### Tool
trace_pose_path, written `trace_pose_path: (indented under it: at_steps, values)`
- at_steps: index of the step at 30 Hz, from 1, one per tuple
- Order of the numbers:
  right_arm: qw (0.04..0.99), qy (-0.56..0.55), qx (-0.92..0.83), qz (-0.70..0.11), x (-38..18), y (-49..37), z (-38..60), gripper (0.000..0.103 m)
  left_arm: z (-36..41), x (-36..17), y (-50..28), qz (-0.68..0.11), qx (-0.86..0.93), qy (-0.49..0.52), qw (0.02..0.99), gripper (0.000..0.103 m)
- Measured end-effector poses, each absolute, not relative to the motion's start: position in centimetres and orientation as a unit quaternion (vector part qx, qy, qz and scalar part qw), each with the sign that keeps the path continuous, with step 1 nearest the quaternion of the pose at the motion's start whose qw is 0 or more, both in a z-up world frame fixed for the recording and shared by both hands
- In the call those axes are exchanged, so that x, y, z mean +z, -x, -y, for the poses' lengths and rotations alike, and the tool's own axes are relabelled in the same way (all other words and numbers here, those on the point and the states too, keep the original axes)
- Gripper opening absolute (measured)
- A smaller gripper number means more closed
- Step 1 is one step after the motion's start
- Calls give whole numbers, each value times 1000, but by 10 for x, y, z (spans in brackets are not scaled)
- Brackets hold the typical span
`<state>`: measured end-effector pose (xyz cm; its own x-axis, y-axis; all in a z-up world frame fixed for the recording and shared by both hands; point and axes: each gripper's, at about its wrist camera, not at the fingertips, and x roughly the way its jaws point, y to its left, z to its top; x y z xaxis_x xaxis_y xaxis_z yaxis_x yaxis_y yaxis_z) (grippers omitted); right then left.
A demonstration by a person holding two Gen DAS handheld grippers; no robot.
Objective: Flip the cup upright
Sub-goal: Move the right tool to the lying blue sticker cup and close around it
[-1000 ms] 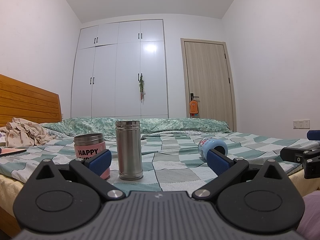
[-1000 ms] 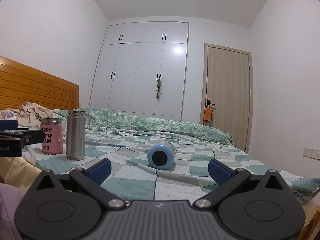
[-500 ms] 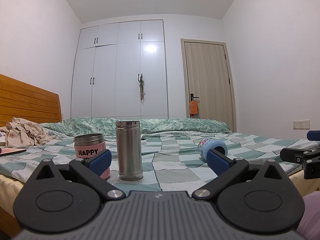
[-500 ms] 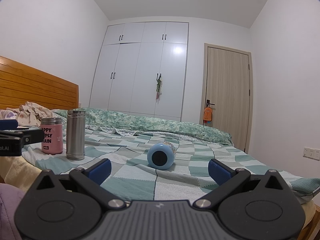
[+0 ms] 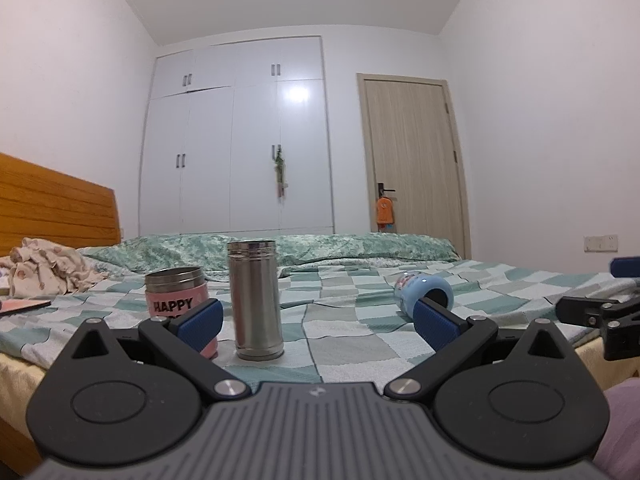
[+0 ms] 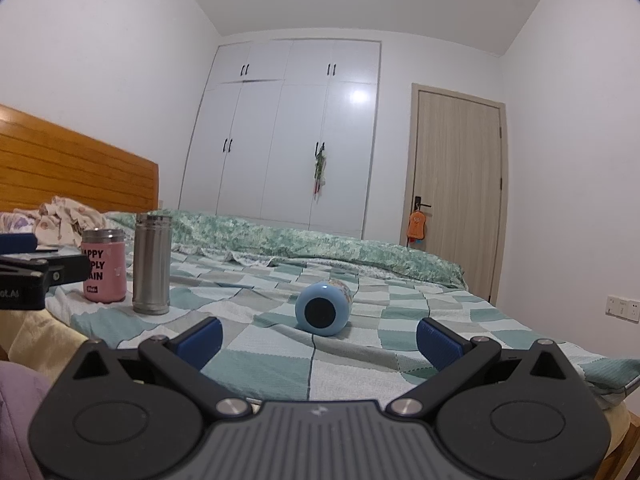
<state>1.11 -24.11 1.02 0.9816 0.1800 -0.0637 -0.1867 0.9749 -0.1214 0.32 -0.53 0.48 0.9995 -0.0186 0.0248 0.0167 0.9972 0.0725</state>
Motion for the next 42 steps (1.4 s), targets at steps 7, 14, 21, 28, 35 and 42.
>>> trace_pose_path:
  at_steps: [7,14,21,28,35,42]
  values:
    - [991,40,113,-52,34,-38,244,103,6,19,-21,5,-59,-50,997,103]
    - [985,38,135,-103,63,-103,245,103,8,44,-78,-11,-107,-80,991,103]
    - [974,50,127,-180,86,-191,238,103,24,59,-163,-53,-162,-147,974,103]
    - [962,43,112,-245,100,-271,228,103,31,56,-242,-112,-198,-165,960,103]
    - [949,30,100,-297,95,-335,217,103,30,42,-291,-145,-213,-168,951,103]
    - [935,39,93,-341,78,-385,202,103,18,37,-336,-156,-216,-187,946,103]
